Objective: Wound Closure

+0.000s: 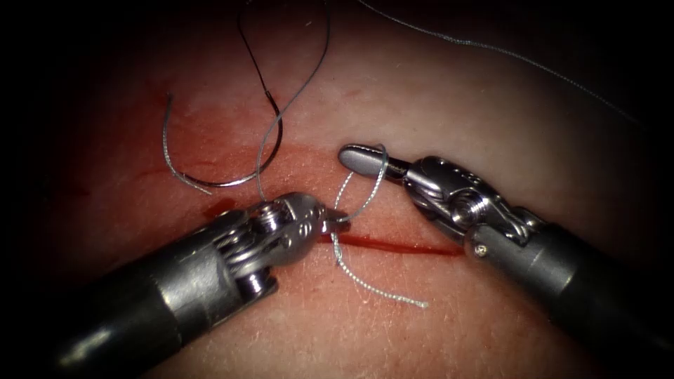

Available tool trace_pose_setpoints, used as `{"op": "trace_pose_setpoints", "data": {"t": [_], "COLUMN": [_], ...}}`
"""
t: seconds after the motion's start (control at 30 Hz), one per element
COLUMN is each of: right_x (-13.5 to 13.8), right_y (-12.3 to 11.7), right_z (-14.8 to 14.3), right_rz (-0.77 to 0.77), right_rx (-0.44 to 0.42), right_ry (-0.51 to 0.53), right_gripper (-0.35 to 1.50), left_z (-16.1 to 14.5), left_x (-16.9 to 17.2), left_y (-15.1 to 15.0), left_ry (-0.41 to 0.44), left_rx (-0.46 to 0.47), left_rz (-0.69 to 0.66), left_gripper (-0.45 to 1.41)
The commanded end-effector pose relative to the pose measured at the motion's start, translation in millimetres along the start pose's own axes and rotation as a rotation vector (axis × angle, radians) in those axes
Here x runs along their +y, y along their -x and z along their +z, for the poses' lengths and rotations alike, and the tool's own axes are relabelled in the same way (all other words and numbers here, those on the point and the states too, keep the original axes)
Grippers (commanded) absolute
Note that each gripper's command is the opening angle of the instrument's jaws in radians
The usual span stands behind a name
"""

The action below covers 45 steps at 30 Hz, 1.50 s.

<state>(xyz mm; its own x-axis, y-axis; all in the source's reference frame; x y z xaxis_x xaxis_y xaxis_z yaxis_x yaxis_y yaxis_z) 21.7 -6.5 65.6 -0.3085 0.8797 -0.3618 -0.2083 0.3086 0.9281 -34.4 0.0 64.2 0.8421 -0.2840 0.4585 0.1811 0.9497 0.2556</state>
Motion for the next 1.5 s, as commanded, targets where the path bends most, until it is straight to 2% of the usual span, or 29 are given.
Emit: {"op": "trace_pose_setpoints", "data": {"t": [0.03,0.1,0.17,0.23,0.27,0.37,0.5,0.57,0.77,0.93,1.13,1.3,1.5], "right_x": [-0.6,-0.7,-0.6,-0.4,-0.4,-0.8,-2.1,-2.2,-2.2,-2.7,-3.2,-2.8,-2.3], "right_y": [-0.9,-0.8,-0.5,0.3,0.6,1.4,3.4,3.6,3.5,4.0,4.6,4.2,2.4], "right_z": [0.7,0.6,0.6,0.8,1.0,1.5,4.1,4.9,4.6,4.5,3.9,3.6,2.4], "right_rz": [0.027,0.046,0.043,0.108,0.12,0.135,0.154,0.153,0.154,0.169,0.179,0.191,0.151], "right_rx": [0.014,0.023,0.034,0.086,0.091,0.084,0.102,0.11,0.116,0.119,0.066,0.016,-0.119], "right_ry": [-0.023,-0.051,-0.133,-0.243,-0.262,-0.267,-0.246,-0.246,-0.257,-0.316,-0.37,-0.406,-0.316], "right_gripper": [-0.35,-0.35,-0.35,-0.35,-0.35,-0.35,-0.35,-0.35,-0.35,-0.35,-0.35,-0.35,-0.35], "left_z": [-0.3,-0.2,-0.2,-0.1,0.0,0.3,0.5,0.5,0.5,0.6,0.2,0.2,0.5], "left_x": [1.1,1.4,1.9,2.4,2.5,2.5,2.2,2.2,2.7,4.3,5.4,5.4,4.5], "left_y": [0.4,-0.3,-0.7,-1.0,-1.1,-1.1,-0.8,-0.8,-1.1,-1.4,-1.6,-1.4,-0.7], "left_ry": [0.016,0.025,0.043,0.06,0.074,0.088,0.092,0.093,0.124,0.197,0.257,0.231,0.202], "left_rx": [0.02,0.042,0.058,0.079,0.089,0.095,0.098,0.099,0.122,0.168,0.127,0.085,0.05], "left_rz": [-0.002,0.003,0.017,0.024,0.023,0.027,0.031,0.037,0.069,0.067,0.011,-0.01,0.004], "left_gripper": [-0.45,-0.45,-0.45,-0.45,-0.45,-0.45,-0.45,-0.45,-0.45,-0.45,-0.45,-0.45,-0.45]}}
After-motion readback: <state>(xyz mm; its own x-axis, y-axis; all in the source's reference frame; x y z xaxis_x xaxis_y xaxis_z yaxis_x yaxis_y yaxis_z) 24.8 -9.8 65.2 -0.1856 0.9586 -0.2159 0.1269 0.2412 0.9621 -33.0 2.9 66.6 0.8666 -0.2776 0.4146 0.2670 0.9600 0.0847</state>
